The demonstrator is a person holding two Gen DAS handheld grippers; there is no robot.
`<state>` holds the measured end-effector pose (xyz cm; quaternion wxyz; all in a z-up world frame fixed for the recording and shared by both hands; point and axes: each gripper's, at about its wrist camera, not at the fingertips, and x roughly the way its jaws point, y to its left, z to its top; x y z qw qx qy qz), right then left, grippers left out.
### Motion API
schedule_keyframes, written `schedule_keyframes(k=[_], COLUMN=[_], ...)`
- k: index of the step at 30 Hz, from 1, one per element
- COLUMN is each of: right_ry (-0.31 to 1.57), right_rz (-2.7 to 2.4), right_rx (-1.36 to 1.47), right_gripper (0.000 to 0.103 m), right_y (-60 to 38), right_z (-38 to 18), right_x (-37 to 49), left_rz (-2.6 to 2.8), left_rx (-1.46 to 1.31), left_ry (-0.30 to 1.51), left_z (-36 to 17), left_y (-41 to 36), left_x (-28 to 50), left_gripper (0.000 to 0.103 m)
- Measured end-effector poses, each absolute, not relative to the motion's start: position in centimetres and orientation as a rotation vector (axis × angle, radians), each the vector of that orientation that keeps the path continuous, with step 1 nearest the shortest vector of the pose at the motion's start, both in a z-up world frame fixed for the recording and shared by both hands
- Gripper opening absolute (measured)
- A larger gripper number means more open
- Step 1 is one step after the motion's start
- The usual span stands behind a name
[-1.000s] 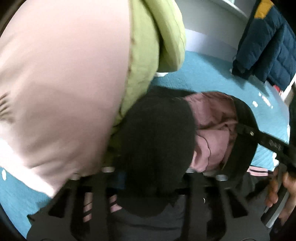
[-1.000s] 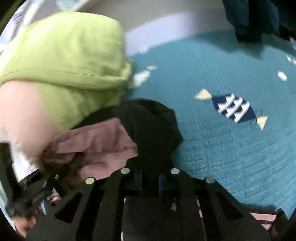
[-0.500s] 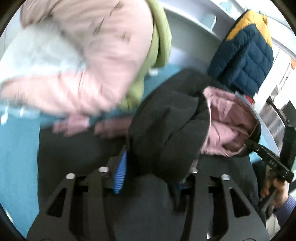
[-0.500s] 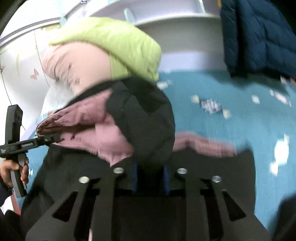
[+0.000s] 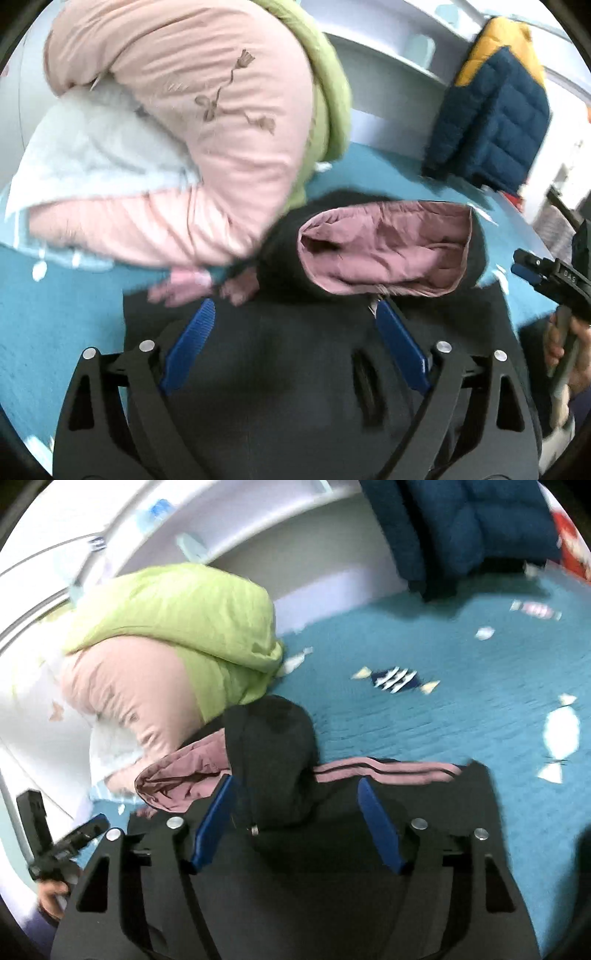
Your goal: Fold large clothes
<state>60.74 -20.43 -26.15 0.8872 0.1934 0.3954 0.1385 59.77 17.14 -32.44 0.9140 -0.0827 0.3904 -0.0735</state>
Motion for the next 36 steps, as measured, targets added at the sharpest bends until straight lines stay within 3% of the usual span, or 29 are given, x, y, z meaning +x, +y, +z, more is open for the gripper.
schedule_keyframes(k=[8,12,17,18,19,20,21,24,30,32,33,34,35,36], right_ry=[0.944,1.028,1.107,1.148,1.196,1.208,1.174,1.03,0.877,0.835,0.826,0.811,0.803,0.785], right_rz=[0.196,0.156,0.159,0.166,0.172,0.167,0.2,0.292,0.372,0.412,0.431,0.443,0.462,0.477], right_rx=[0.654,0.518,0.44,0.427,0.398,0.351,0.343,0.29,0.186,0.162,0.163,0.161,0.159,0.143], right_gripper=[0.067,0.069,0.069,0.066,0.052,0.02,0.014,0.012,0.012,0.011,0.011,0.011,0.011,0.011], right_y=[-20.9,-18.9,-16.7,-16.3,-15.7,-15.1,-14.9,-14.3,-13.8,-13.8,-13.5,-13.3,-13.2,-13.2], right_z=[-30.1,-30.8,-32.2,-32.8,-33.4,-33.8,-33.6,-31.4,-27.7,-26.7,-26.4,-26.0,-25.6,-25.1], right_x=[72.4,76.7,81.2,81.7,81.9,81.9,81.6,79.1,73.8,71.9,71.3,70.4,69.8,68.6], left_rz=[-0.087,-0.071,0.038,0.058,0.077,0.086,0.094,0.08,0.024,-0.008,-0.034,-0.051,-0.06,-0.077], left_rx=[-0.231,-0.066,0.08,0.109,0.168,0.205,0.241,0.282,0.286,0.298,0.312,0.321,0.3,0.262], left_ry=[0.821,0.887,0.931,0.935,0.942,0.941,0.939,0.926,0.946,0.964,0.953,0.953,0.957,0.952], left_z=[-32.8,-33.9,-35.6,-36.0,-36.3,-36.5,-36.8,-37.0,-36.3,-36.3,-36.4,-36.4,-36.3,-36.1], left_y=[17.3,14.4,11.9,11.5,10.7,10.3,9.9,10.0,9.7,8.6,8.3,8.3,8.9,9.4], left_x=[69.3,74.5,77.8,77.7,77.5,77.4,76.9,75.9,74.0,74.1,74.1,74.3,74.2,74.1], left_gripper=[0.09,0.09,0.098,0.098,0.098,0.098,0.098,0.097,0.058,0.056,0.043,0.017,0.009,0.009])
